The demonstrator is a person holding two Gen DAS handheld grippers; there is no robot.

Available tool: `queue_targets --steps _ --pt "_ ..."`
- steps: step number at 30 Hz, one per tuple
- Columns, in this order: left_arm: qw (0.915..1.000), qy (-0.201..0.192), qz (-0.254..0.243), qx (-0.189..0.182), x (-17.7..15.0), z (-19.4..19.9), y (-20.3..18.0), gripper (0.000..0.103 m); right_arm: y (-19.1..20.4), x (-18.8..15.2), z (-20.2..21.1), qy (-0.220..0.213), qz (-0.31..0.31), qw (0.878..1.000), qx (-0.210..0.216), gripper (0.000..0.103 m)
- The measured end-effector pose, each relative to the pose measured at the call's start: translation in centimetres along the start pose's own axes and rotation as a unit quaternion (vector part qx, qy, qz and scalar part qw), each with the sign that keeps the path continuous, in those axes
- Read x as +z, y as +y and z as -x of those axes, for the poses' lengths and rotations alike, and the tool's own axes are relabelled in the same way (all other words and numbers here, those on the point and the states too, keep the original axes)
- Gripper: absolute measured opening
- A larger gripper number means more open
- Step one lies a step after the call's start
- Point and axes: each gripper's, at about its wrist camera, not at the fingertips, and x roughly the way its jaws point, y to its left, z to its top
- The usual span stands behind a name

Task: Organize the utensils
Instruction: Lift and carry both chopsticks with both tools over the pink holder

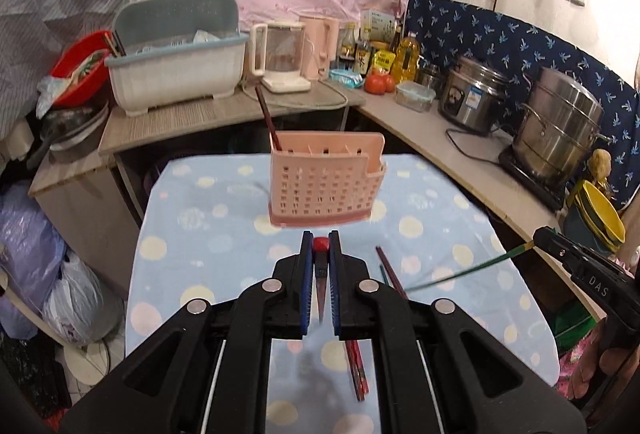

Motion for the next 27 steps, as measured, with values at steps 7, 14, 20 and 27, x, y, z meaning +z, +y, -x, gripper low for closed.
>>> queue_targets --steps 7,14,20,27 --pt "0.9996 -0.028 -0.008 0.003 4.1 -0.8 -0.3 0.007 0.8 3.9 -0.9 -0.024 -0.002 1.000 0.015 0.007" --pt "0.9981 -0.061 -0.005 0.005 8.8 -1.1 -0.2 0.007 1.8 8.6 -1.7 -0.060 -0.008 0.998 0.031 0.007" --pt "0.9950 -0.100 -0.006 0.010 13.8 -1.0 -0.2 0.007 3.0 13.5 -2.7 -0.093 -0.012 0.995 0.040 0.007" --pt "0.9914 -0.129 -0.003 0.023 18.4 -2.3 0.3 0.007 4.1 17.7 -5.7 -0.110 -0.015 0.993 0.030 0.007"
